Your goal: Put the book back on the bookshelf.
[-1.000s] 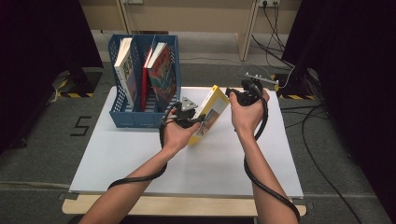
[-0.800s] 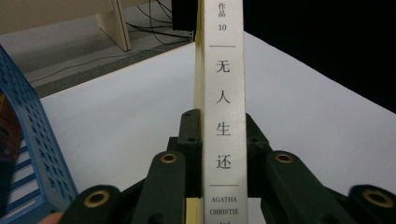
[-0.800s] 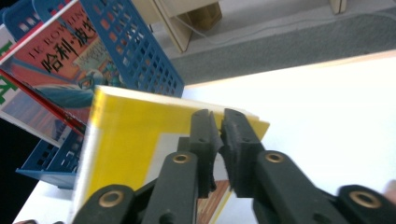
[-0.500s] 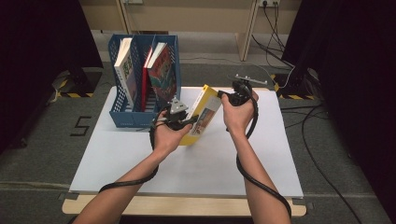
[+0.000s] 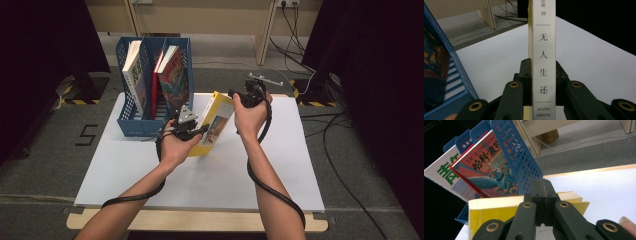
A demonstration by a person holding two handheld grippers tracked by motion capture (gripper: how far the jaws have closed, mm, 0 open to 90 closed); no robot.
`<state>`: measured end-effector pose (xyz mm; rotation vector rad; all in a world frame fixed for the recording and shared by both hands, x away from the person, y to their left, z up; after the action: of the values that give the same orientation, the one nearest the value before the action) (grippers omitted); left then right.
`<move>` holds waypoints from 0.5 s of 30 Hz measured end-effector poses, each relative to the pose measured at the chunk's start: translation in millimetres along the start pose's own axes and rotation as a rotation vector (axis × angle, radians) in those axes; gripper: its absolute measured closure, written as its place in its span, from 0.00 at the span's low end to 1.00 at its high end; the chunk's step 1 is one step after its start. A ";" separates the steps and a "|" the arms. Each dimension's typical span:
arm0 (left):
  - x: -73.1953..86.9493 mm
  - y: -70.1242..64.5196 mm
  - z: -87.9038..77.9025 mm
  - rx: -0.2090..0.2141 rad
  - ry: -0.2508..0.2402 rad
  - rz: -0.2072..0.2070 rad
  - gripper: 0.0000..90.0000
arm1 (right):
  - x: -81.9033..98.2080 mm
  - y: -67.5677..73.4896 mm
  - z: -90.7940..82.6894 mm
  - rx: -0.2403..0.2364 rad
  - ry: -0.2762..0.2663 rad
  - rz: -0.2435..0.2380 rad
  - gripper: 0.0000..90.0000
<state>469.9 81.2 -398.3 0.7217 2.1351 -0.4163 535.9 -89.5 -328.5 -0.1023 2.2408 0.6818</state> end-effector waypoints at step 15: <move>-1.3 -0.7 -0.5 -0.003 0.024 0.024 0.82 | 1.2 7.7 3.7 -0.009 0.019 -0.043 1.00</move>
<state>469.8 80.4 -396.9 0.7529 2.1469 -0.3935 535.4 -80.9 -328.0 -0.1614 2.2474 0.6705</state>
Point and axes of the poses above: each handheld gripper's, and its own axes: z roughly forward along the jaws, x roughly out of its underside, y roughly to its left, the point moved 4 cm from there along z, roughly forward along the jaws, and after that the axes turned 10 degrees about y, right-handed, at the moved point
